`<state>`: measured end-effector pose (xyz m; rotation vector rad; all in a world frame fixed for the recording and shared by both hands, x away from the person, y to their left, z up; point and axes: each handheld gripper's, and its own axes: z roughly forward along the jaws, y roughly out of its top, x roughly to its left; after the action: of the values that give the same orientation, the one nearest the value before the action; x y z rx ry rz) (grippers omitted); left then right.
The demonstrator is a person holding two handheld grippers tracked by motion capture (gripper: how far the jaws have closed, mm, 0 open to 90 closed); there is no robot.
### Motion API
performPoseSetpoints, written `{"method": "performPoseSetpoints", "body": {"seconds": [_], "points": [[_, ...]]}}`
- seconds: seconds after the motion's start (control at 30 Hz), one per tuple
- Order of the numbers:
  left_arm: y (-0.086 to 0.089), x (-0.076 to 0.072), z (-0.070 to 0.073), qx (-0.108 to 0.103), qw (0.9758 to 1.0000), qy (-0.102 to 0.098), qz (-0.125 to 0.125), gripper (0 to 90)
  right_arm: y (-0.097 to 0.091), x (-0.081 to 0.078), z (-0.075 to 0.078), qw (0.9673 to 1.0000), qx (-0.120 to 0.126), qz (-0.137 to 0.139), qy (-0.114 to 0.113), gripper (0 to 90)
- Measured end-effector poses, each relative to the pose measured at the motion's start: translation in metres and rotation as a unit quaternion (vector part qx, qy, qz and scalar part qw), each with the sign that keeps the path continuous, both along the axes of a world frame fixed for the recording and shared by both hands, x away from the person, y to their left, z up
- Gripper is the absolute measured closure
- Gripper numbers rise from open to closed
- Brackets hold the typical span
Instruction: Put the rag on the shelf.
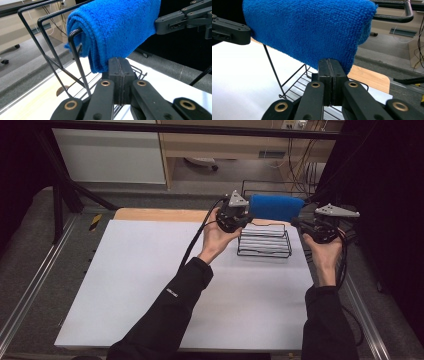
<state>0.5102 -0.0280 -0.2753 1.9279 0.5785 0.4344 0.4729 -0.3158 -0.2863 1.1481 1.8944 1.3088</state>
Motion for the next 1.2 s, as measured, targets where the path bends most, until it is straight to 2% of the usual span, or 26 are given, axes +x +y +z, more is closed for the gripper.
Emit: {"method": "performPoseSetpoints", "body": {"seconds": [0.17,0.23,0.4,0.5,0.57,0.7,0.8,0.87,1.0,1.1,1.2], "points": [[0.009,-0.006,0.001,-0.002,1.0,0.001,-0.001,88.6,0.004,-0.008,0.007,0.9998,0.004,0.012,-0.016,82.4],[0.016,-0.011,0.002,-0.005,1.0,0.007,-0.002,84.7,0.007,-0.013,0.011,0.9996,0.005,0.017,-0.02,78.8],[0.038,-0.024,0.0,0.007,0.9999,0.014,-0.001,71.3,0.017,-0.025,0.018,0.9993,0.008,0.027,-0.024,66.6],[0.053,-0.031,-0.003,0.012,0.9997,0.018,0.004,63.3,0.023,-0.031,0.018,0.9993,0.012,0.028,-0.021,54.7],[0.066,-0.037,-0.008,0.013,0.9995,0.028,0.008,57.6,0.028,-0.035,0.015,0.9995,0.013,0.026,-0.014,47.1],[0.088,-0.047,-0.021,0.033,0.9988,0.033,0.019,46.5,0.036,-0.041,0.011,0.9994,0.019,0.027,-0.005,35.3],[0.105,-0.054,-0.031,0.033,0.9982,0.04,0.03,39.2,0.044,-0.046,0.005,0.9992,0.027,0.031,0.002,26.5],[0.117,-0.059,-0.038,0.036,0.9976,0.047,0.035,36.3,0.05,-0.047,0.0,0.9991,0.023,0.034,0.004,21.4],[0.143,-0.067,-0.054,0.054,0.9956,0.061,0.047,27.6,0.059,-0.049,-0.008,0.9987,0.025,0.042,0.016,14.1],[0.161,-0.074,-0.066,0.055,0.9947,0.069,0.053,23.6,0.064,-0.051,-0.016,0.9978,0.031,0.048,0.032,9.7],[0.178,-0.081,-0.078,0.06,0.9932,0.077,0.063,19.1,0.069,-0.054,-0.024,0.9975,0.025,0.051,0.042,6.2]]}}
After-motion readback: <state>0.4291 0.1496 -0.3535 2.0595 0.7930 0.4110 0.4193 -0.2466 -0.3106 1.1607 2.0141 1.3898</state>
